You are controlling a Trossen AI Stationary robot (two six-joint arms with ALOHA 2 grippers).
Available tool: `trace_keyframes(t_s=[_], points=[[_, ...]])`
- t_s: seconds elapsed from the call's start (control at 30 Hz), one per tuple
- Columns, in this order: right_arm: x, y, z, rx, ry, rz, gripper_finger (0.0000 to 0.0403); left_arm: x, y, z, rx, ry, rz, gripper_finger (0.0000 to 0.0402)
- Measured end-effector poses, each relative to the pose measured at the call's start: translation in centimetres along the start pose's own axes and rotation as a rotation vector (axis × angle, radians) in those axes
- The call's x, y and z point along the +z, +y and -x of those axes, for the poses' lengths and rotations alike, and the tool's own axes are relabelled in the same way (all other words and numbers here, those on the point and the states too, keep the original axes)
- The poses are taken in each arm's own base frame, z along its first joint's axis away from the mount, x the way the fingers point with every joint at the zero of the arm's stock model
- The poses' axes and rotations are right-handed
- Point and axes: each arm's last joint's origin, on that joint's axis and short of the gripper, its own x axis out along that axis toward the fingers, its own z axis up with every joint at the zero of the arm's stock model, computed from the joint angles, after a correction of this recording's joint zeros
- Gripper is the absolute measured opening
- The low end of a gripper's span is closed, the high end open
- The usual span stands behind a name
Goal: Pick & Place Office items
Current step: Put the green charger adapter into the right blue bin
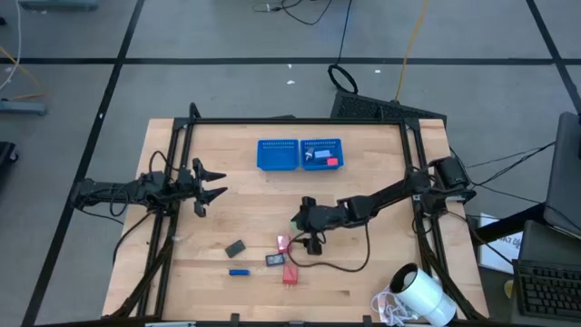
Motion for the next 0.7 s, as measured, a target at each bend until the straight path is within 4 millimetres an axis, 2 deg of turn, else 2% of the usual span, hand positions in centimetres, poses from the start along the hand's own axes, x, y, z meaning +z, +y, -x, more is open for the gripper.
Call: trace_keyframes(t_s=[0.23, 0.47, 0.7], points=[[-0.5, 0.7, 0.0, 0.032, 0.040, 0.013, 0.0308, 0.0, 0.0, 0.0, 0.000, 0.000, 0.000, 0.0214], [-0.6, 0.0, 0.0, -0.133, 0.050, 0.061, 0.0308, 0.0, 0.0, 0.0, 0.000, 0.000, 0.000, 0.0214], [-1.2, -0.1, -0.7, -0.129, 0.059, 0.100, 0.0308, 0.0, 0.0, 0.0, 0.000, 0.000, 0.000, 0.0214]])
